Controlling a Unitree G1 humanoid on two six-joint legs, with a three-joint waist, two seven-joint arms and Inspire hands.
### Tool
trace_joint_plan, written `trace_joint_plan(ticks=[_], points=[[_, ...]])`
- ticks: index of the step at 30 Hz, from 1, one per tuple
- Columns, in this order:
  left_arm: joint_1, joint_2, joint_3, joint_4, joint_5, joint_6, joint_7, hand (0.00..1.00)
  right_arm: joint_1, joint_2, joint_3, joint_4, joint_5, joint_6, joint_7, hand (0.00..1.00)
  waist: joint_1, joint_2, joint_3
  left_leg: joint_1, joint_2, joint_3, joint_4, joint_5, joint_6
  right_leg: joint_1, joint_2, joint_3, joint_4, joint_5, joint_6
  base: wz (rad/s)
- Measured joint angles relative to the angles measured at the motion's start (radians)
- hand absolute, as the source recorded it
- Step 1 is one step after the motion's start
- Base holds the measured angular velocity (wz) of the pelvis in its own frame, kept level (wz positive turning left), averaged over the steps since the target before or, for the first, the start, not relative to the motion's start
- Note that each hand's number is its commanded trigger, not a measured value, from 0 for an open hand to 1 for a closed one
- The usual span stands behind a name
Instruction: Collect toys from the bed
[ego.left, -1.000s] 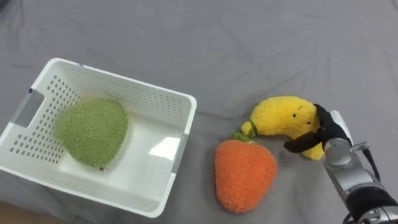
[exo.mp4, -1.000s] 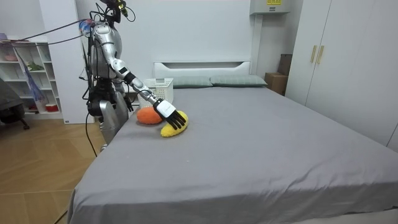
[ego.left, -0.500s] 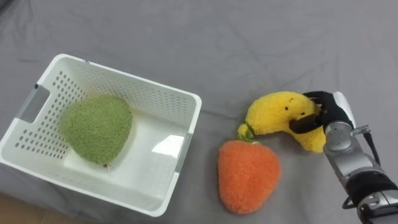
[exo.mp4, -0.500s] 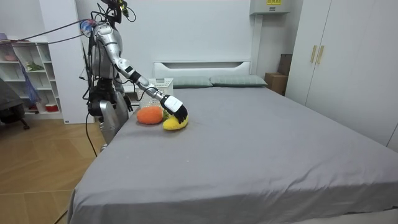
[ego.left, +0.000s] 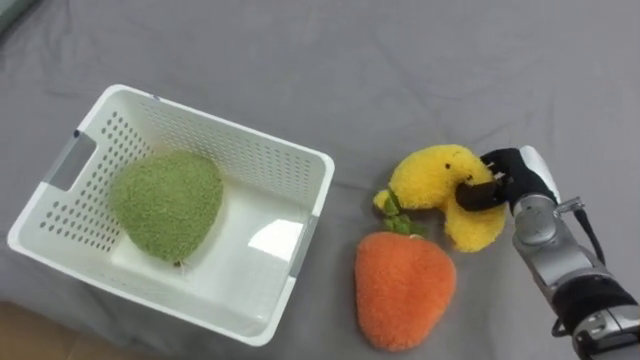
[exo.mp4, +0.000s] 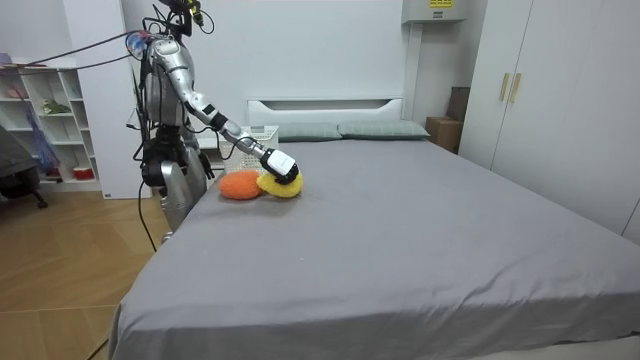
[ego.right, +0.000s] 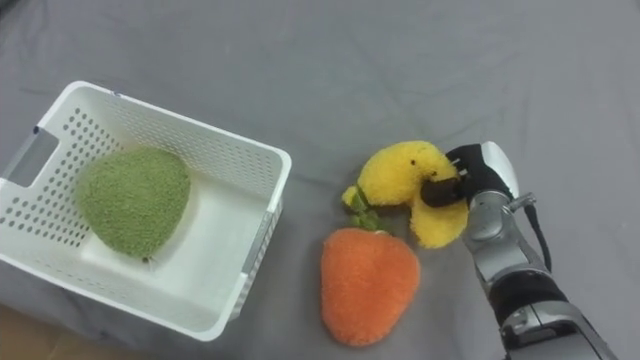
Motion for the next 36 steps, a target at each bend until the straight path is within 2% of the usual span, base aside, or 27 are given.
trace_joint_plan(ticks=[4,5,6,13,17,22,24,29,36], points=[[0.004,0.007,0.001,0.001,-0.004,-0.013,0.000,0.00,0.003,0.000,-0.001,-0.066,-0.038,-0.010,0.010,1.00,-0.023,-0.003,-0.0019,0.004,0.000,0.001,0.003,0.000,0.001,0.004,-0.001,-0.001,0.002,0.000,0.000,0.00],[0.005,0.009,0.002,0.001,-0.005,-0.014,0.000,0.00,0.007,-0.002,-0.001,-0.084,-0.041,-0.011,0.012,1.00,-0.027,-0.004,-0.0049,0.004,0.000,0.001,0.005,0.001,0.001,0.005,-0.001,-0.001,0.003,0.000,0.000,0.00],[0.005,0.010,0.004,0.001,-0.005,-0.016,0.000,0.00,0.022,-0.008,-0.001,-0.121,-0.038,-0.011,0.015,1.00,-0.027,-0.006,-0.0077,0.005,0.000,0.003,0.005,0.002,0.001,0.005,-0.001,0.001,0.004,0.000,0.000,0.00],[0.046,0.012,0.025,-0.030,0.001,-0.019,0.006,0.00,0.072,-0.014,-0.003,-0.287,-0.012,-0.012,0.029,1.00,-0.041,-0.007,-0.0124,0.044,0.000,0.003,-0.002,0.002,0.001,0.041,0.000,0.001,0.002,0.000,0.000,-0.01],[0.063,0.013,0.033,-0.052,0.004,-0.019,0.018,0.00,0.121,-0.014,-0.014,-0.374,-0.008,-0.013,0.034,1.00,-0.043,-0.002,-0.0160,0.085,-0.001,0.000,-0.009,0.001,0.001,0.086,0.001,0.000,-0.005,0.000,0.000,0.02],[0.091,0.007,0.065,-0.080,0.016,-0.008,0.019,0.00,0.169,-0.013,-0.036,-0.441,-0.071,-0.017,0.054,1.00,-0.046,0.018,-0.0290,0.126,-0.002,0.002,-0.020,0.001,0.001,0.124,0.002,0.003,-0.015,0.001,0.002,0.00],[0.113,0.002,0.073,-0.098,0.041,-0.005,0.025,0.00,0.198,-0.014,-0.060,-0.496,-0.085,-0.016,0.056,1.00,-0.045,0.023,-0.0308,0.141,-0.001,0.002,-0.024,0.001,0.001,0.137,0.002,0.004,-0.016,0.000,0.003,0.00],[0.139,0.000,0.089,-0.116,0.070,-0.004,0.026,0.00,0.231,-0.019,-0.083,-0.638,-0.072,-0.015,0.052,1.00,-0.049,0.024,-0.0304,0.154,0.000,0.008,-0.028,0.002,-0.001,0.147,0.007,0.020,-0.016,0.000,0.003,-0.04],[0.137,-0.011,0.095,-0.114,0.078,-0.004,0.063,0.00,0.260,-0.015,-0.080,-0.760,-0.072,-0.018,0.066,1.00,-0.045,0.025,-0.0279,0.201,-0.001,0.005,-0.037,0.002,-0.001,0.189,0.005,0.024,-0.017,-0.001,0.004,0.00]])
